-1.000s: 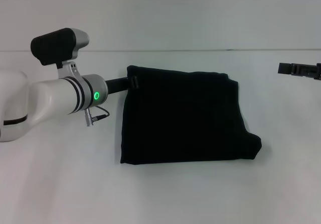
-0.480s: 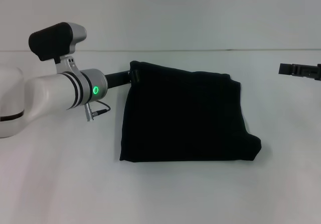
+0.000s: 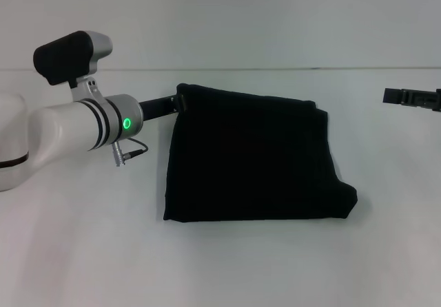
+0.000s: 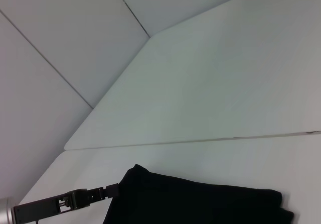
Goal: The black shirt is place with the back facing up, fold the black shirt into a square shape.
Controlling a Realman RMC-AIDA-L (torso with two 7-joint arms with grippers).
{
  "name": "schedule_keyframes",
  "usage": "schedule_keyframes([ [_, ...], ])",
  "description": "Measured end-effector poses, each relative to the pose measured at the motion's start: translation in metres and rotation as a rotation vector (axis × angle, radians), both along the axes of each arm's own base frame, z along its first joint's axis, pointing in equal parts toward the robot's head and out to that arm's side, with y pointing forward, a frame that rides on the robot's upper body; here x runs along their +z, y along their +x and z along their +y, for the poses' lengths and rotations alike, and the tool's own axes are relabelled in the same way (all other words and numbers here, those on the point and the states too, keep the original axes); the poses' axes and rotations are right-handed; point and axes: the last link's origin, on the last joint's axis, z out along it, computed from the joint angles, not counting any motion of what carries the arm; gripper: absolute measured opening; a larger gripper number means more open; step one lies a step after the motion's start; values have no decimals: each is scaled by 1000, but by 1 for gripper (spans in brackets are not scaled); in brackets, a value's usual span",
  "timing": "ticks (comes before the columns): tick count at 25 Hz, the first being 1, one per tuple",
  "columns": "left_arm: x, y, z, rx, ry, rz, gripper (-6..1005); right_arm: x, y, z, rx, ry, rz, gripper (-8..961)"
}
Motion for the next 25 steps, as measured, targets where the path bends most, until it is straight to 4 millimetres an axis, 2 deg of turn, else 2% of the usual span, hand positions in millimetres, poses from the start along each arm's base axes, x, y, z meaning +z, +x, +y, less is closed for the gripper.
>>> schedule_keyframes([
  [7, 5, -10, -3, 33, 23, -24, 2, 0, 0, 0, 0, -1, 0, 790],
  [16, 3, -4, -4, -5, -3, -33, 3, -1, -2, 1, 6, -5, -2, 789],
  [20, 18, -11, -6, -28, 20, -45, 4, -2, -1, 0, 20, -5, -19, 790],
  [25, 52, -27, -14, -63, 69, -73, 222, -3, -5, 1, 88, 12, -48, 790],
])
